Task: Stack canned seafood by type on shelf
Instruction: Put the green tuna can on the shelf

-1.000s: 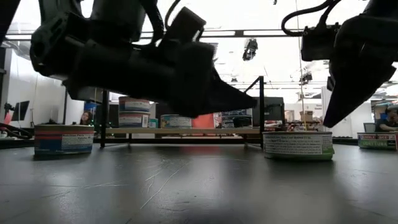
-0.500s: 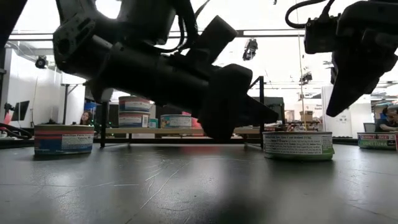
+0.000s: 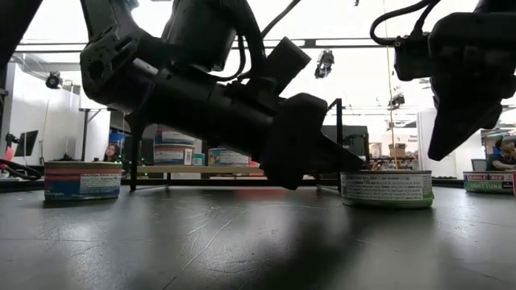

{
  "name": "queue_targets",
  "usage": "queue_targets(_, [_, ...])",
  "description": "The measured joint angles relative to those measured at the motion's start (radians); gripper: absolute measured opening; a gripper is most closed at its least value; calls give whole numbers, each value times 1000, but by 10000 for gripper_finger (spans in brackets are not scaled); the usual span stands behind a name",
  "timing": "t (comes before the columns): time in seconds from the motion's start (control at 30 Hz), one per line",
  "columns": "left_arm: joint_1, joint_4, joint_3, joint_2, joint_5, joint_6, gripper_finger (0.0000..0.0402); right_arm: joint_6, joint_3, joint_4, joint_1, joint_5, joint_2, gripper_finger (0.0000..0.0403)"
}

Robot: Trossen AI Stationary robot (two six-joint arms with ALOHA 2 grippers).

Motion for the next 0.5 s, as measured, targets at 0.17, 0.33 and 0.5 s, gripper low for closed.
queue_targets(0.17, [-3,-8,0,0,0,-8,0,48,0,7,0,-57,-9,13])
queue_targets(0.33, [-8,-15,0,-1,0,-12,0,66,0,9,0,-62,-17,13])
queue_targets(0.5, [-13,-23,0,-1,-3,-11,0,63,0,9,-1,-58,-17,13])
